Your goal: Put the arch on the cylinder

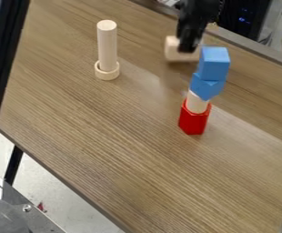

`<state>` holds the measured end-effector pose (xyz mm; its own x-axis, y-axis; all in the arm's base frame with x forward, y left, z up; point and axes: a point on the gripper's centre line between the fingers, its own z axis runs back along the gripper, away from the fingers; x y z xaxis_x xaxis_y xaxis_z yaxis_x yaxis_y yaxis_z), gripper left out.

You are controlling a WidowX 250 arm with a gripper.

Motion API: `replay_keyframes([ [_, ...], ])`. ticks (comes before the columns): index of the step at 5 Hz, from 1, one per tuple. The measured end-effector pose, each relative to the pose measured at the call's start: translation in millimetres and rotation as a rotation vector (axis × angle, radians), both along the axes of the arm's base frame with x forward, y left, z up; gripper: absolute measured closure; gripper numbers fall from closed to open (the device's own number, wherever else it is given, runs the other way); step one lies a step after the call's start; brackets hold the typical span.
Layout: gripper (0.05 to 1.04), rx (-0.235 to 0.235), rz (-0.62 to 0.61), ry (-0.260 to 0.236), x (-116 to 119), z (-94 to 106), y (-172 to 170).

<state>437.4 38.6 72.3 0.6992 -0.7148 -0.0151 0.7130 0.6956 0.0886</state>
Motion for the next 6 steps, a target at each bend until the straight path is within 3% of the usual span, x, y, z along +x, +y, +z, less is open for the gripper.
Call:
replay_keyframes([
  [1,0.698,-0.039,0.084,-0.082,16.7,46.4,12.2],
  [3,0.698,0.064,0.157,-0.096,20.2,127.9,31.7],
  [4,0.698,0.109,0.245,-0.005,-5.1,131.3,45.9],
  [6,0.698,0.123,0.484,0.09,-75.4,148.4,81.8],
])
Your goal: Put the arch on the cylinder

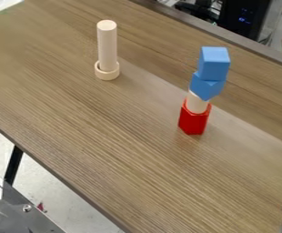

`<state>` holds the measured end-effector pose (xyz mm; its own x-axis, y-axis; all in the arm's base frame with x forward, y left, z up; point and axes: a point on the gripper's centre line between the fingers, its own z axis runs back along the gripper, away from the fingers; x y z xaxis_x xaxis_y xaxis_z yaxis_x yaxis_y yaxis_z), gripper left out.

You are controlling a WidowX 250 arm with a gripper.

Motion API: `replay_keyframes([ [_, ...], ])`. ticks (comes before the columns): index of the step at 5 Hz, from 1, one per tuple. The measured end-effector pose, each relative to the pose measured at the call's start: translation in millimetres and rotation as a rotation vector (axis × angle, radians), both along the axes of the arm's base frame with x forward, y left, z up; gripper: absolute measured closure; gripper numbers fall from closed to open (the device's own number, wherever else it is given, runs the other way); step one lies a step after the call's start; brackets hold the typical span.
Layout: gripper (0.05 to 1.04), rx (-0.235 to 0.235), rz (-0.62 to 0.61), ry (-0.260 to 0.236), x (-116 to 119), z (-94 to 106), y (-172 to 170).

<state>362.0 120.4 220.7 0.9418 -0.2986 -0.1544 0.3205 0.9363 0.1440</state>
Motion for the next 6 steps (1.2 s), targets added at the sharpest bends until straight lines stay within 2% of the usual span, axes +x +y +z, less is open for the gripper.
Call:
replay_keyframes([
  [1,0.698,-0.063,0.065,0.012,-22.2,-4.3,5.8],
  [2,0.698,-0.128,0.078,-0.032,-34.0,-17.4,4.9],
  [4,0.698,-0.17,-0.021,-0.171,-37.6,-53.3,-15.3],
  [6,0.698,-0.063,-0.14,-0.214,-29.2,-72.1,-17.9],
])
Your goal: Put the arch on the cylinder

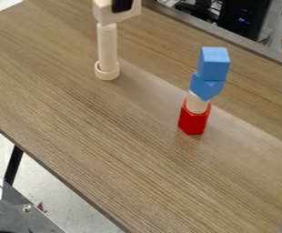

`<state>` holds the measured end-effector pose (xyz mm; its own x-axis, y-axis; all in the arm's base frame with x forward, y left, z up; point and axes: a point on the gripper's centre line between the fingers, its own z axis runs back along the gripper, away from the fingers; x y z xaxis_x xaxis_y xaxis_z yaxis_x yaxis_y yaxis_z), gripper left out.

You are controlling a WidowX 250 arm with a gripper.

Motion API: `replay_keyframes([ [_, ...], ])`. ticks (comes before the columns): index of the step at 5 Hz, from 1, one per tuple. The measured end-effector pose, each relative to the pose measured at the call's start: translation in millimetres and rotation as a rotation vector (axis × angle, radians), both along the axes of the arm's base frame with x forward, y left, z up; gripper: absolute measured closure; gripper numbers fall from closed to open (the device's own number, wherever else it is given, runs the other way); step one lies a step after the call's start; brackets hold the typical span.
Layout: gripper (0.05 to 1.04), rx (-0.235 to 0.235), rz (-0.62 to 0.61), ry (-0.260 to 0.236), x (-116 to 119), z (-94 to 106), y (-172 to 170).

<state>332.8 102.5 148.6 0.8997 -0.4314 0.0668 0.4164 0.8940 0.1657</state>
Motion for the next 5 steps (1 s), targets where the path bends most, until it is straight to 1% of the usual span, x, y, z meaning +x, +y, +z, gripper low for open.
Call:
replay_keyframes([
  [1,0.698,0.028,-0.016,-0.014,1.4,-3.6,4.2],
  [2,0.698,0.034,-0.021,-0.027,3.3,-3.5,5.9],
  [3,0.698,0.031,-0.013,-0.014,0.7,-3.2,7.6],
  [4,0.698,0.056,-0.008,-0.016,1.8,2.4,11.9],
  [5,0.698,0.079,-0.007,0.009,-0.9,0.9,16.3],
])
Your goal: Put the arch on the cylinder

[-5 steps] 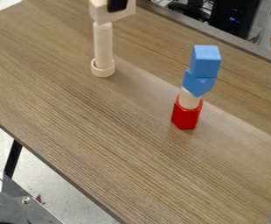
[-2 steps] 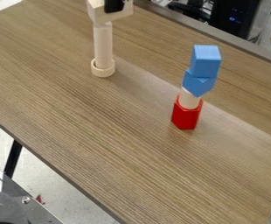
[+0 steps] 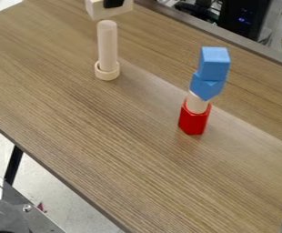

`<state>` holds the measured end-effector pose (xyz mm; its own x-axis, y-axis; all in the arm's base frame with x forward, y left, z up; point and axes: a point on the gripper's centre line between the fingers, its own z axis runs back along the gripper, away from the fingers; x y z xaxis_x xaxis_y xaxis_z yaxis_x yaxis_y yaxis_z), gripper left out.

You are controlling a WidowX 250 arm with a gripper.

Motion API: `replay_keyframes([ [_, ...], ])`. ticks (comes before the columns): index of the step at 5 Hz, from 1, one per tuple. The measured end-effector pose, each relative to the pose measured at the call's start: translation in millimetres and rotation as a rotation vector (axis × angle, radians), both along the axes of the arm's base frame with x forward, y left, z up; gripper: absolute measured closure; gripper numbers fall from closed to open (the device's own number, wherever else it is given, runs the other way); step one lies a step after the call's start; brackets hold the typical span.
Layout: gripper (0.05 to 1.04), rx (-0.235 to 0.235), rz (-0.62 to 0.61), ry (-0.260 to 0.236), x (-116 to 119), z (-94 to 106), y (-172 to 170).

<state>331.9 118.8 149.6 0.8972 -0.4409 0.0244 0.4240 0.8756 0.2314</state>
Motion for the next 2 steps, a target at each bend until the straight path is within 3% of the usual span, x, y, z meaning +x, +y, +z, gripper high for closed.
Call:
replay_keyframes([
  [2,0.698,0.002,0.037,0.053,-4.2,-11.8,6.0],
])
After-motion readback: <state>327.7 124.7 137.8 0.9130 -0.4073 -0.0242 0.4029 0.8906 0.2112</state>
